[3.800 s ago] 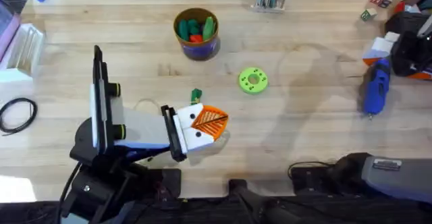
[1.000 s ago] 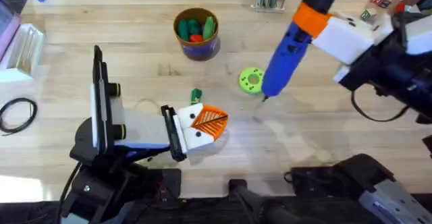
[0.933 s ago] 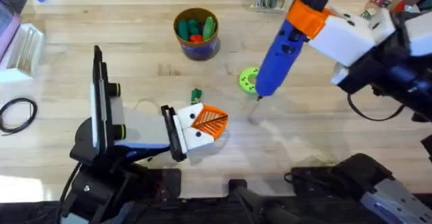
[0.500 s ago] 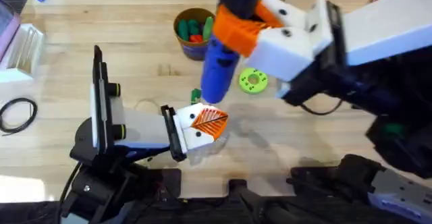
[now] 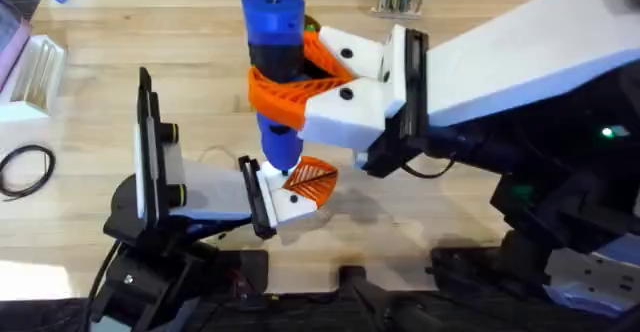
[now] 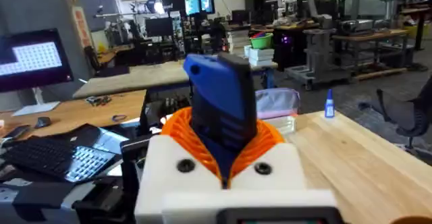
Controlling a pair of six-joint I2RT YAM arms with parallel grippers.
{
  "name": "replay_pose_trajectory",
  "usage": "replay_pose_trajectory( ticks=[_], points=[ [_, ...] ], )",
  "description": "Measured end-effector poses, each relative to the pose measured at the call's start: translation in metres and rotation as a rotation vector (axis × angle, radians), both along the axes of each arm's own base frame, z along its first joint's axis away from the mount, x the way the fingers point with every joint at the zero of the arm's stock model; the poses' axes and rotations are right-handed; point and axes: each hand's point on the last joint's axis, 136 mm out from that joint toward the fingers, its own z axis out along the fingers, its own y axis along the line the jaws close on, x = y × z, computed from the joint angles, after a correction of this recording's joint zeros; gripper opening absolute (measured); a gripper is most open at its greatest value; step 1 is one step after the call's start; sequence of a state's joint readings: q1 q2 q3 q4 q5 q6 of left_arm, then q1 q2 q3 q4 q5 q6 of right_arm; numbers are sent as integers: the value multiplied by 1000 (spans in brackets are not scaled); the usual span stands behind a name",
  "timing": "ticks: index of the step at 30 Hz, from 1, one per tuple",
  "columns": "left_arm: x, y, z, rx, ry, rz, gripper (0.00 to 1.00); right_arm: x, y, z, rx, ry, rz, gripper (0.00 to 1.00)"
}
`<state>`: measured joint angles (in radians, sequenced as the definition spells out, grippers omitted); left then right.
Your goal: Pick up the gripper from the table and insert it into the empty holder that is missing its gripper. Then pick up a screw, insert it into the mounting hole, and use the screwdriver to tighten it. Finally, clean up the table by picking up the vegetable and placing it into the bucket.
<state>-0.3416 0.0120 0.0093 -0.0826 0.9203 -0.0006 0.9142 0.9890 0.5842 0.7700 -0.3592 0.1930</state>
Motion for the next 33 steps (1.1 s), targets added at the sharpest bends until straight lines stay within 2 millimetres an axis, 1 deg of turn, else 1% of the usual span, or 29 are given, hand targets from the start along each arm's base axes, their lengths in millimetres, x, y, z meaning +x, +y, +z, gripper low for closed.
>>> replay_pose_trajectory(
  ticks=[33],
  points=[
    [0, 0, 0, 0, 0, 0, 15, 1, 0, -1, -8, -9, -7, 23]
  ],
)
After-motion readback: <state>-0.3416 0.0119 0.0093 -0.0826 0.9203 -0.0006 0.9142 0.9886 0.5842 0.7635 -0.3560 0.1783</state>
